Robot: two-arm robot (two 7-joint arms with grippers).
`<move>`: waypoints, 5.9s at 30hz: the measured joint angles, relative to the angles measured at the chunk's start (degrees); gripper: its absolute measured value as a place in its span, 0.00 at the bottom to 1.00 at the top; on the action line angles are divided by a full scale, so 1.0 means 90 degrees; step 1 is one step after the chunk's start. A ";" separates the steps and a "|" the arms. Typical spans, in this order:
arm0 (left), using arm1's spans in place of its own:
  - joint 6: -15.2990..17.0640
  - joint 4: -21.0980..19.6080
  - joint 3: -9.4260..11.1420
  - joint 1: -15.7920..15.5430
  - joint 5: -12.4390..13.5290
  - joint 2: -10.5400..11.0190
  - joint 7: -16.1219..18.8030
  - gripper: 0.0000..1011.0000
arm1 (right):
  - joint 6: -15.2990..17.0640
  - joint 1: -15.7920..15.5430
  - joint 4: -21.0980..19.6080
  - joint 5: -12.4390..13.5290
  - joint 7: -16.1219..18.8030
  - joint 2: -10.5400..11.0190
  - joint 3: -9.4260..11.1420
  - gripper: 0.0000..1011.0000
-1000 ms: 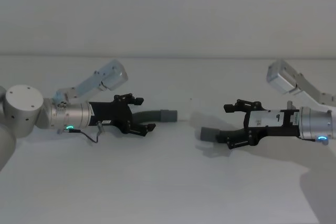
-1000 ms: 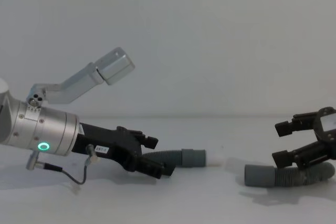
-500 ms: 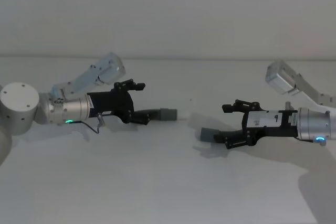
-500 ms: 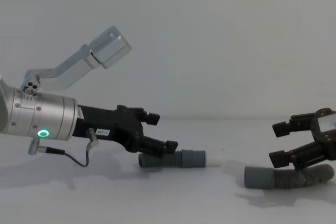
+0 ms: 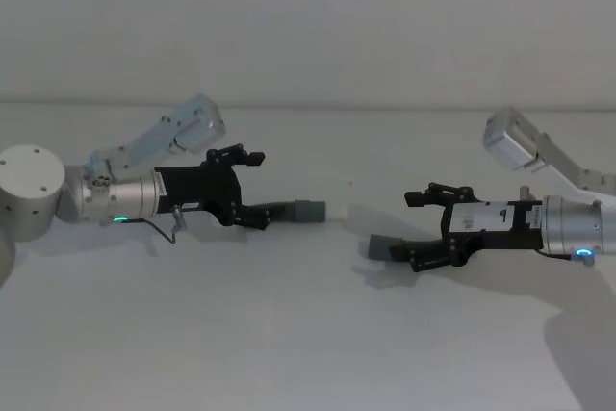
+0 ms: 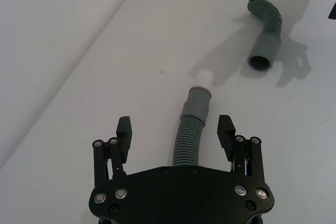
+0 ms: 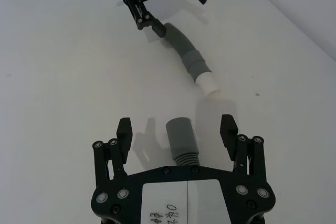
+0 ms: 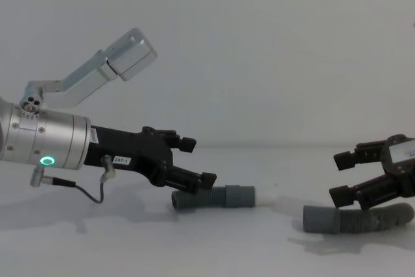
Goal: Use both hands to pick up one end of the pipe from the table, align the ends, and insert them.
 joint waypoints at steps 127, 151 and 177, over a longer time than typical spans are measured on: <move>0.0141 0.3132 0.0175 -0.1336 -0.0318 -0.1135 -0.1423 0.99 | -0.0275 0.2102 0.2558 -0.0702 0.1577 -0.0644 -0.1612 0.99; 0.0142 0.3131 0.0175 -0.1337 -0.0318 -0.1135 -0.1423 0.99 | -0.0438 0.2335 0.3188 -0.0650 0.1619 -0.0863 -0.1775 0.99; 0.0141 0.3132 0.0175 -0.1336 -0.0318 -0.1135 -0.1423 0.99 | -0.0416 0.2345 0.3258 -0.0562 0.1594 -0.0860 -0.1889 0.99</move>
